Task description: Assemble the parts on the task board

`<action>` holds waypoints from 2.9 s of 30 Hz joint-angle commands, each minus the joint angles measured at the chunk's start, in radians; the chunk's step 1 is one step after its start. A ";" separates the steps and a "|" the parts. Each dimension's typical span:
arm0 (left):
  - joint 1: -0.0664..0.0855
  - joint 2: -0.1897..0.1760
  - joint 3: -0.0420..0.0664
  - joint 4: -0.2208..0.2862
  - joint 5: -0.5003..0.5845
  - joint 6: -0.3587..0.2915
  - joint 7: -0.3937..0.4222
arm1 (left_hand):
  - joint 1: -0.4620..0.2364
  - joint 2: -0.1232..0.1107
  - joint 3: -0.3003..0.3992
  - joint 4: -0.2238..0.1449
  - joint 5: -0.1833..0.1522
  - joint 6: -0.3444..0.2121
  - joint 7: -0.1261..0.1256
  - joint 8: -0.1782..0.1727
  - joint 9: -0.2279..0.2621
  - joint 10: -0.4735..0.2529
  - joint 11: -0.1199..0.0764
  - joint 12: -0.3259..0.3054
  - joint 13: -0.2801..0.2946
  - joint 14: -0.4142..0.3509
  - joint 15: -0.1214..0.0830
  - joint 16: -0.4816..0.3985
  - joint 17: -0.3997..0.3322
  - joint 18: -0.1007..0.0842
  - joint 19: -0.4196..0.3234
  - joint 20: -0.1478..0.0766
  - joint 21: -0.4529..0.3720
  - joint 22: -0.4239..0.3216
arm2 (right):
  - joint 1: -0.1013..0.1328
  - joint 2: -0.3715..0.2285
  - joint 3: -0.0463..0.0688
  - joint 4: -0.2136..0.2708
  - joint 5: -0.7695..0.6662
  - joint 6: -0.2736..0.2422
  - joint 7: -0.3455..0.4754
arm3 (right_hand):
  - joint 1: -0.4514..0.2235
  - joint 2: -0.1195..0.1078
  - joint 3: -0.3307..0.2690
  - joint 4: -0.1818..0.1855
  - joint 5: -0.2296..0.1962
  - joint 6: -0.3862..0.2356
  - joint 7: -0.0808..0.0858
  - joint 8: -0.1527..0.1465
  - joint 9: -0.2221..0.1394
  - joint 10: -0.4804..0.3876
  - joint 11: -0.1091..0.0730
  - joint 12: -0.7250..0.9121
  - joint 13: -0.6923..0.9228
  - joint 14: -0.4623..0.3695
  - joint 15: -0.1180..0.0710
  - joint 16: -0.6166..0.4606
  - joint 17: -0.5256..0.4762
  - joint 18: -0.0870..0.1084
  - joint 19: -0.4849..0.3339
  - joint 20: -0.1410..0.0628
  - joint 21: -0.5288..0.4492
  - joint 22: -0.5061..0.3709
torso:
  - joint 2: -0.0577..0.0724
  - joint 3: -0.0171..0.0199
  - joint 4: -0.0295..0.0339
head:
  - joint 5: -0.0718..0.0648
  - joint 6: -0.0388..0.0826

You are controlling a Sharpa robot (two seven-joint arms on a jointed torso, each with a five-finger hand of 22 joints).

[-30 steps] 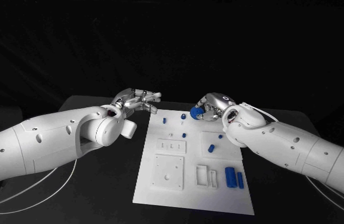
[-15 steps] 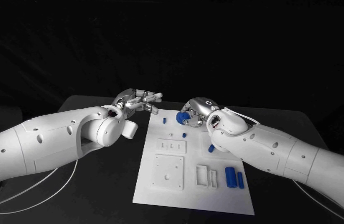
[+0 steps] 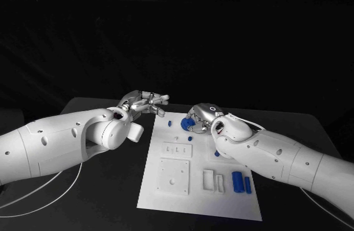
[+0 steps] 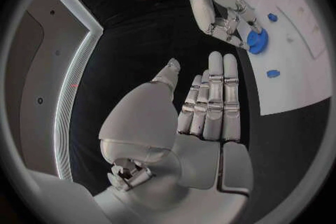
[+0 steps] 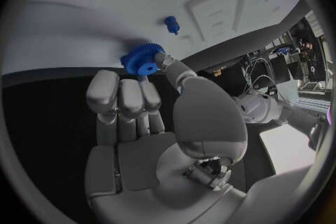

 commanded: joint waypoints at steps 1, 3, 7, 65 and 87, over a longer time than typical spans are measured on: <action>0.001 0.003 0.001 0.000 -0.001 0.017 0.005 | 0.003 -0.001 0.002 -0.004 0.006 -0.002 -0.004 0.000 0.001 -0.002 -0.005 0.001 0.001 -0.004 0.001 0.000 -0.002 0.000 -0.008 0.000 0.006 -0.001 | -0.003 0.005 -0.001 0.000 -0.018 0.030 0.007 | 0.000 -0.011 -0.002 0.004 0.008 0.070 -0.018 0.002 0.002 0.001 0.000 -0.004 0.001 -0.001 -0.006 -0.004 -0.002 -0.017 0.050 -0.007 0.001 0.118 | -0.001 0.0004 -0.0010 | 0.001 0.000; 0.001 0.003 0.001 0.000 -0.001 0.017 0.005 | 0.003 -0.001 0.002 -0.004 0.006 -0.002 -0.004 0.000 0.001 -0.002 -0.005 0.001 0.001 -0.004 0.001 0.000 -0.002 0.000 -0.008 0.000 0.006 -0.001 | -0.003 0.007 -0.002 0.000 -0.017 0.033 0.010 | -0.001 -0.011 -0.007 0.006 0.010 0.070 -0.019 0.002 0.002 0.000 0.001 -0.004 0.001 0.000 -0.006 -0.004 -0.002 -0.017 0.050 -0.007 0.001 0.118 | -0.001 0.0003 -0.0011 | 0.001 0.001; 0.001 0.005 0.001 -0.002 -0.001 0.017 0.006 | 0.003 -0.001 0.002 -0.004 0.006 -0.002 -0.004 0.000 0.001 -0.002 -0.005 0.001 0.001 -0.004 0.001 0.000 -0.002 0.000 -0.008 0.000 0.006 -0.001 | -0.004 0.012 -0.003 -0.002 -0.016 0.034 0.014 | 0.000 -0.010 -0.011 0.007 0.010 0.070 -0.019 0.002 0.002 0.001 0.001 -0.003 0.002 -0.001 -0.006 -0.005 -0.002 -0.017 0.050 -0.007 0.000 0.118 | 0.000 0.0006 0.0001 | 0.000 0.001; -0.001 0.016 -0.001 -0.023 -0.001 0.026 0.001 | -0.001 0.001 0.001 -0.004 0.005 -0.006 -0.004 0.000 0.001 -0.007 -0.005 0.001 0.001 -0.005 0.001 -0.001 -0.002 -0.001 -0.010 0.000 0.010 -0.010 | -0.005 0.005 -0.008 -0.039 0.055 0.081 -0.001 | -0.209 -0.028 -0.046 0.254 -0.110 -0.036 -0.002 0.003 -0.003 -0.020 0.016 -0.040 -0.046 -0.002 0.005 -0.019 -0.016 -0.002 0.054 0.006 -0.027 0.115 | 0.000 0.0024 -0.0005 | 0.003 -0.006; -0.001 0.006 -0.001 -0.027 -0.001 0.026 0.002 | -0.001 0.000 0.001 -0.003 0.006 -0.006 -0.005 0.000 0.001 -0.009 -0.005 0.001 0.001 -0.005 0.001 -0.001 -0.002 -0.001 -0.010 0.000 0.010 -0.011 | -0.019 -0.080 0.004 0.039 0.108 -0.080 -0.003 | -0.211 -0.037 -0.020 0.241 -0.058 -0.039 -0.001 0.003 -0.005 -0.015 0.015 -0.036 -0.046 -0.001 0.004 -0.022 -0.024 -0.002 0.057 0.005 -0.023 0.115 | 0.001 0.0022 0.0002 | 0.005 -0.010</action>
